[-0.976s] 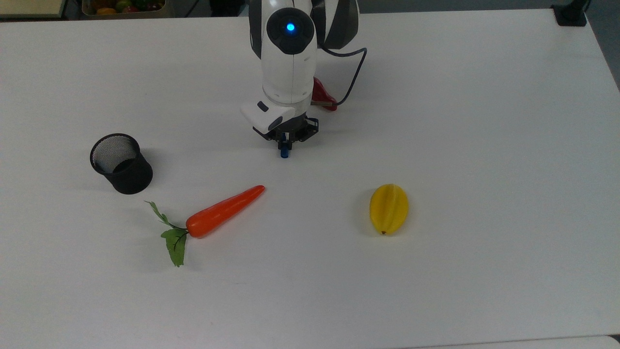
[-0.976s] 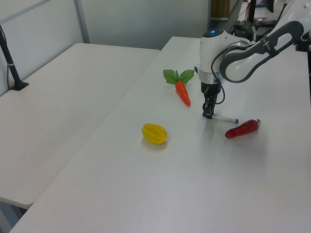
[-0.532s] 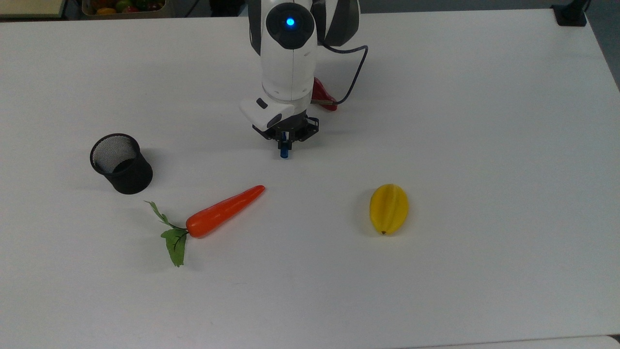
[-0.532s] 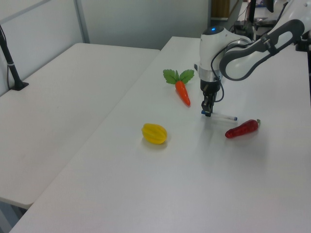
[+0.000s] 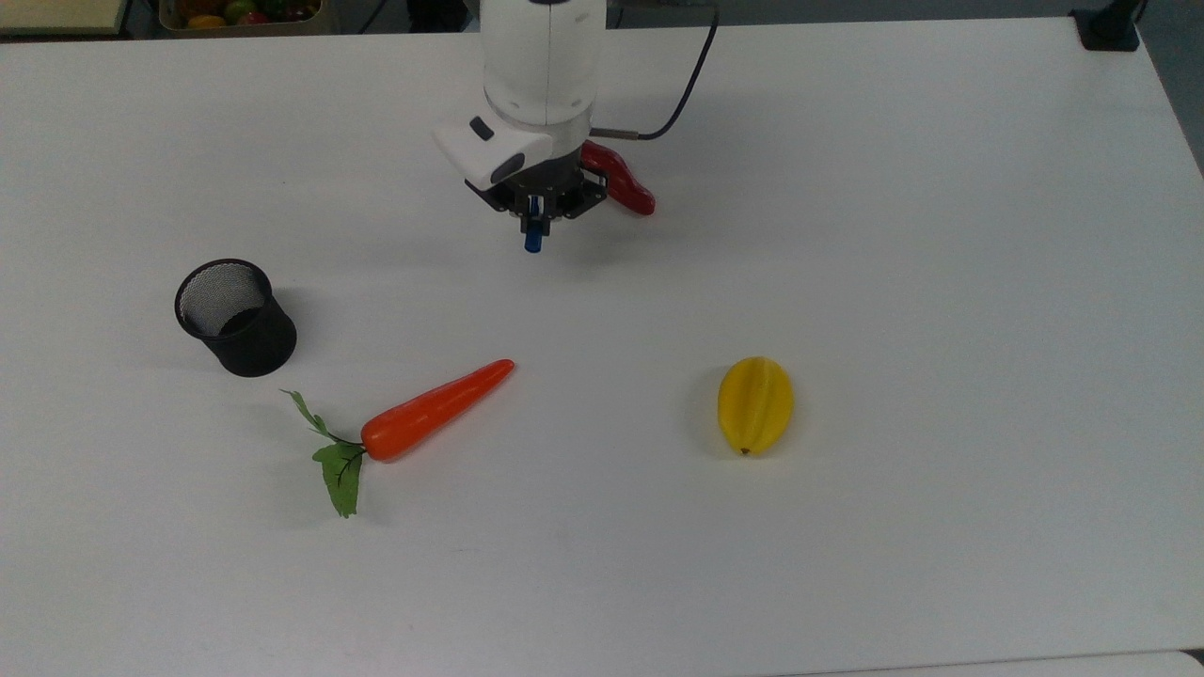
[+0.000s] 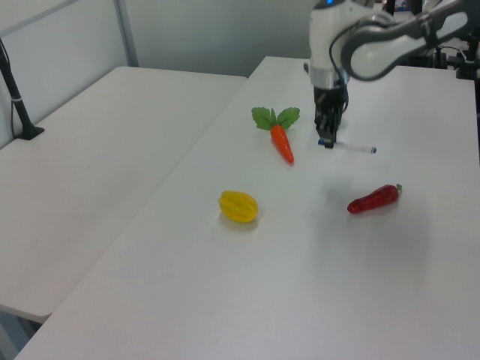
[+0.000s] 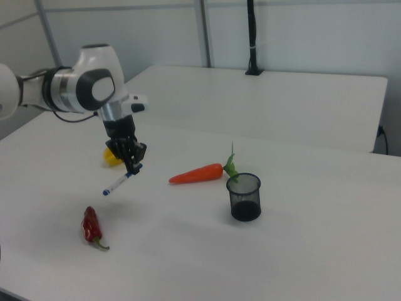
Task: Place marker
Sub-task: 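Lift the held marker up off the table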
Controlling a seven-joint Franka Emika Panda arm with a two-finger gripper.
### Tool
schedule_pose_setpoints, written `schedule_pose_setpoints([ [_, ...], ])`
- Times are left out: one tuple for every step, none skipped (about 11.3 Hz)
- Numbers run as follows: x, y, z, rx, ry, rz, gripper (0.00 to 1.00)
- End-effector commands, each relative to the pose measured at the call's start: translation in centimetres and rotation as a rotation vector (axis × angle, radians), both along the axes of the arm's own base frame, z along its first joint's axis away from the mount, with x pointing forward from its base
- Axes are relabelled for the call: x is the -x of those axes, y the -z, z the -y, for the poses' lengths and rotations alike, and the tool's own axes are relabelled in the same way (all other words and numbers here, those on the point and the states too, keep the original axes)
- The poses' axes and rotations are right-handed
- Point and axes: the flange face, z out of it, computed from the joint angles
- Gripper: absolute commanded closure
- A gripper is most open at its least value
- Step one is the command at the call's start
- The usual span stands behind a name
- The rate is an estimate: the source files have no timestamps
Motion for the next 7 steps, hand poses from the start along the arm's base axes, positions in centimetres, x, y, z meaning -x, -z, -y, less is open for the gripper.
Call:
schedule_pose_setpoints([
  [0.2,-5.8,2.8,0.018,0.058,-0.004,0.88],
  [0.2,-7.6,4.3,0.02,0.074,-0.017,0.88],
  [0.0,-8.8,6.3,0.02,0.067,-0.018,0.88],
  [-0.2,-9.6,9.1,0.022,0.079,-0.006,0.88],
  [-0.2,-9.8,11.5,0.027,0.101,0.0,0.88],
  [-0.1,-9.9,13.2,0.034,0.109,0.001,0.88],
  [0.0,-10.1,16.1,0.035,0.12,0.008,0.88],
])
